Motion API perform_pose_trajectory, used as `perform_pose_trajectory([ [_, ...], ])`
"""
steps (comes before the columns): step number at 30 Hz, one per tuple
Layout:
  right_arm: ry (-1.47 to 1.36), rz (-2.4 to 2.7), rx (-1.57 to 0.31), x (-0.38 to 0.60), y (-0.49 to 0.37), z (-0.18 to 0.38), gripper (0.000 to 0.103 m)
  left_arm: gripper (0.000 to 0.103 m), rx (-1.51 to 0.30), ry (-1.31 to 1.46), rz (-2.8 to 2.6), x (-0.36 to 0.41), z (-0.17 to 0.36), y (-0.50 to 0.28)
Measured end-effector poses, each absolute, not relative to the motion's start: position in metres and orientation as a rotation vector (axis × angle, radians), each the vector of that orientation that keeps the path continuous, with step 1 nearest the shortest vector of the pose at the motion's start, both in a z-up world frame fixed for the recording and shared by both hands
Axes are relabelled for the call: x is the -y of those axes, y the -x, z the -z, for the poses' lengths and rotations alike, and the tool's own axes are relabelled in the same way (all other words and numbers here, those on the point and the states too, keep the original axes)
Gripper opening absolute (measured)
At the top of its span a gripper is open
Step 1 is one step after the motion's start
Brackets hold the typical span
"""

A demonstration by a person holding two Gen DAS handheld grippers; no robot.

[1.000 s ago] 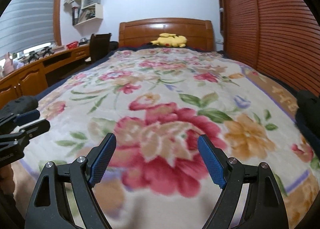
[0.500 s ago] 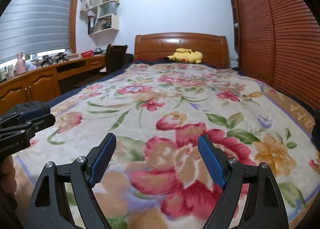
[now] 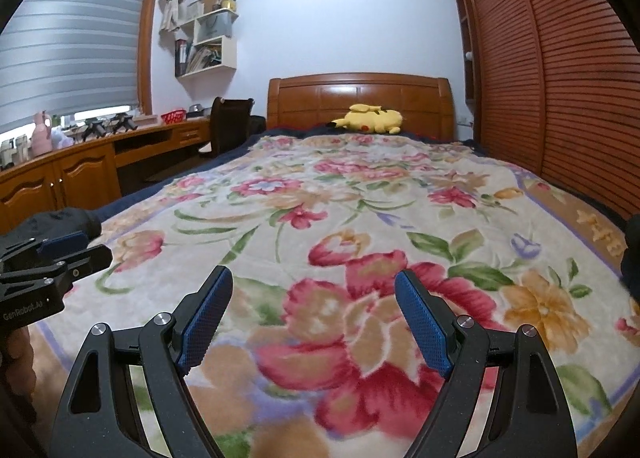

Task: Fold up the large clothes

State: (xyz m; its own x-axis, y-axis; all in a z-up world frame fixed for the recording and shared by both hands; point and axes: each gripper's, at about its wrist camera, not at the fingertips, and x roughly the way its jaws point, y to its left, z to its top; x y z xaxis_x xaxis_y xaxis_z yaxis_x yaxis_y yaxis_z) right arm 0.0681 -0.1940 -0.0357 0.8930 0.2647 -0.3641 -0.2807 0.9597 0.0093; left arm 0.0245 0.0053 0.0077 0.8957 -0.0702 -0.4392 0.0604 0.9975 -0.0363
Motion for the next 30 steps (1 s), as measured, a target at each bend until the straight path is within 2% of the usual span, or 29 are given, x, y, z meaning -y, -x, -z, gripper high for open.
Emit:
perform_pose_trajectory([
  [30,0.036,-0.280,-0.363,0.1977,-0.0666,0.0336,0.085,0.055,-0.445,0.016,0.067,-0.0029,-0.0091,-0.0201],
])
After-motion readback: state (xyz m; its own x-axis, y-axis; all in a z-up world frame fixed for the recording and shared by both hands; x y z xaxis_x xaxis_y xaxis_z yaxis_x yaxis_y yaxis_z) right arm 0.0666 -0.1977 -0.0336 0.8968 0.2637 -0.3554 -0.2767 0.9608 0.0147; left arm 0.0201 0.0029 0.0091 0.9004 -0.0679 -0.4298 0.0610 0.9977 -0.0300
